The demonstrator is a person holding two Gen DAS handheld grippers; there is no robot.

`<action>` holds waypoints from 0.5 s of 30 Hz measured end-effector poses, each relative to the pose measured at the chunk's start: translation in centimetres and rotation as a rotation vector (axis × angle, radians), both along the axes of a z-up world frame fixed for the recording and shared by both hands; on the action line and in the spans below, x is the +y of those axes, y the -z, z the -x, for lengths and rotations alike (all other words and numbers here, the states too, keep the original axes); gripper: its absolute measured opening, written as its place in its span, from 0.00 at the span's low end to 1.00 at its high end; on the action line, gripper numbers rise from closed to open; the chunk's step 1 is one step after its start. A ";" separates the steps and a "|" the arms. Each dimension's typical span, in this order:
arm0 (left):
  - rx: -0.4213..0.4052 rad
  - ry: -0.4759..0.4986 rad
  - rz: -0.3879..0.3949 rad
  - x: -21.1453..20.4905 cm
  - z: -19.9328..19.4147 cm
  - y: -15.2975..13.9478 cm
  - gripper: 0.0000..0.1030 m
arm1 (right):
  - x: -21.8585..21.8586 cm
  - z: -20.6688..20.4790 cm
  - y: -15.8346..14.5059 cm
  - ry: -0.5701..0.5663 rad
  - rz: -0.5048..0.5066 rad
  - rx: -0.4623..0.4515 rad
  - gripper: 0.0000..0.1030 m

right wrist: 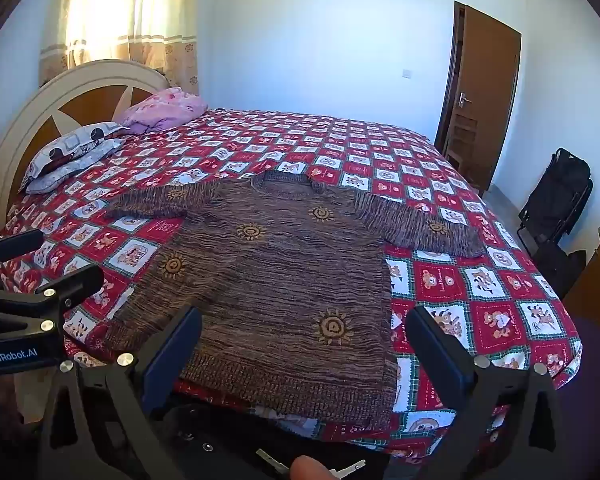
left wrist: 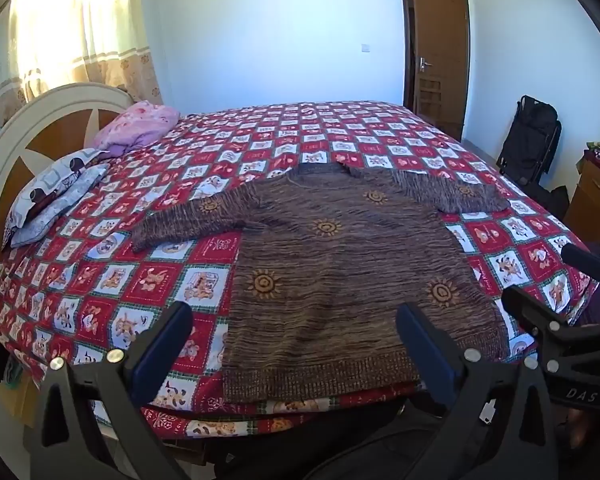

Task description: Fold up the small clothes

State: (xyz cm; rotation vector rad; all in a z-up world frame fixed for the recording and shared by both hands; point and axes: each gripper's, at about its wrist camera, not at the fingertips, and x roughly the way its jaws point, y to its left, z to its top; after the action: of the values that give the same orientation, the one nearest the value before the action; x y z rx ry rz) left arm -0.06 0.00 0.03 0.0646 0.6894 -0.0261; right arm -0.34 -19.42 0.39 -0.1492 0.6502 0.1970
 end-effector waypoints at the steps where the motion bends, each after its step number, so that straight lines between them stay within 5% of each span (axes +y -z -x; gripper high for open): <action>1: 0.009 0.002 -0.002 0.0 0.0 0.0 1.00 | 0.1 0.0 0.0 0.000 0.001 -0.001 0.99; 15: 0.011 0.001 0.003 0.1 -0.9 0.4 1.00 | 0.6 -0.2 0.3 -0.005 -0.012 0.018 0.99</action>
State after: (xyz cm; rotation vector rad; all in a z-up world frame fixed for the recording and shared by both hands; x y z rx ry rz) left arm 0.86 0.07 -0.36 0.0624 0.7007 -0.0288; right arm -0.14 -18.83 0.13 -0.1382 0.6660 0.2075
